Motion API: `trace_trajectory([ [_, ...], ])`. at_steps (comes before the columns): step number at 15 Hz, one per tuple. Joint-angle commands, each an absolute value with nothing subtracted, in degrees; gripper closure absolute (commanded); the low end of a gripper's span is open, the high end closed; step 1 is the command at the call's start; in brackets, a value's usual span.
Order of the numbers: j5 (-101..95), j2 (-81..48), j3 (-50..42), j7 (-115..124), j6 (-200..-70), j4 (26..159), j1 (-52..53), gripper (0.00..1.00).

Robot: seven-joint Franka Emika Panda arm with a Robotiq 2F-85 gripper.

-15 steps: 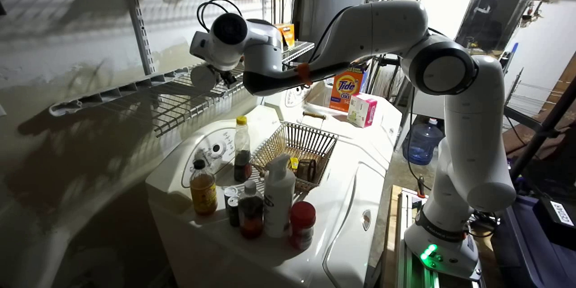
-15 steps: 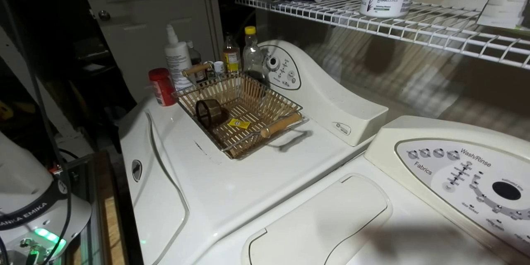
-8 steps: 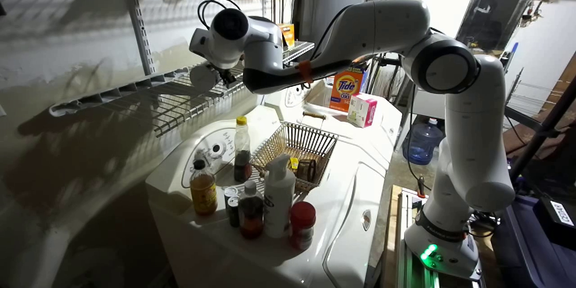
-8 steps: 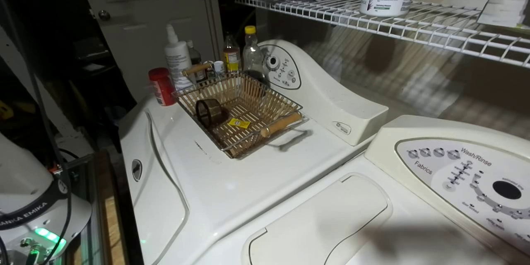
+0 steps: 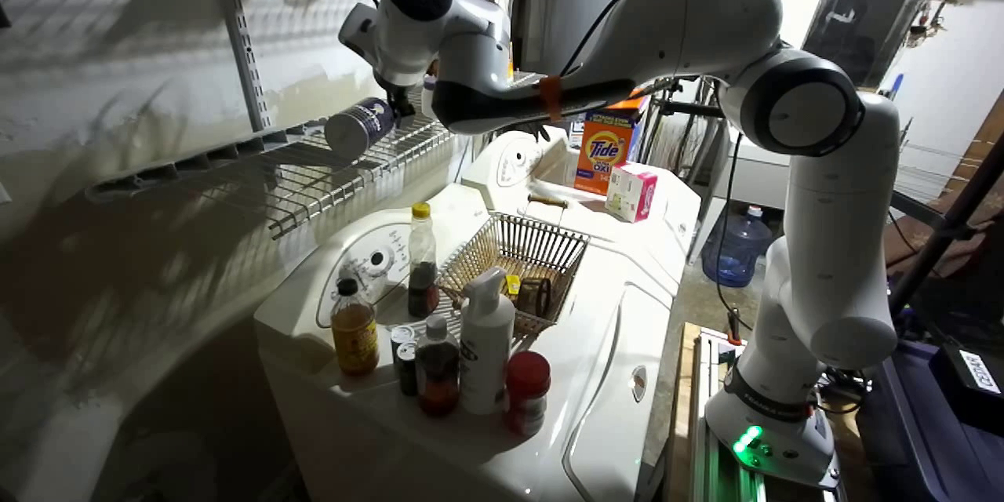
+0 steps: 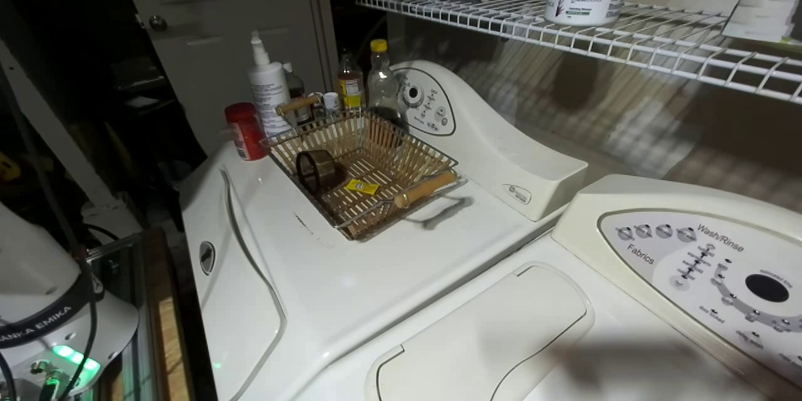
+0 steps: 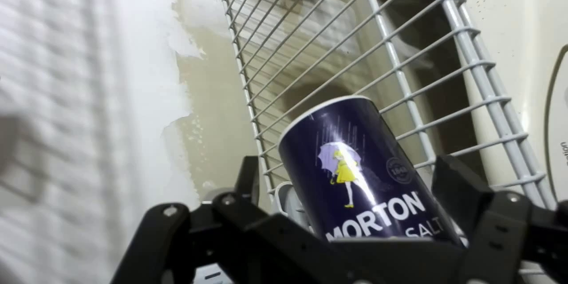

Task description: Place the dark blue and white container right-side up.

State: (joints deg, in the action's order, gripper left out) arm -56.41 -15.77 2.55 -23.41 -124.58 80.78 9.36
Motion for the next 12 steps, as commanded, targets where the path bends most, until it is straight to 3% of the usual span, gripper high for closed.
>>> trace_trajectory([
  [1, -52.87, -13.27, 3.36, -19.47, -121.84, 80.72, 8.32, 0.0],
  [10, -30.26, -10.73, 3.96, -13.74, -112.03, 75.42, 7.19, 0.0],
  [12, -33.41, -10.74, 2.99, -13.84, -114.31, 76.87, 8.08, 0.0],
])
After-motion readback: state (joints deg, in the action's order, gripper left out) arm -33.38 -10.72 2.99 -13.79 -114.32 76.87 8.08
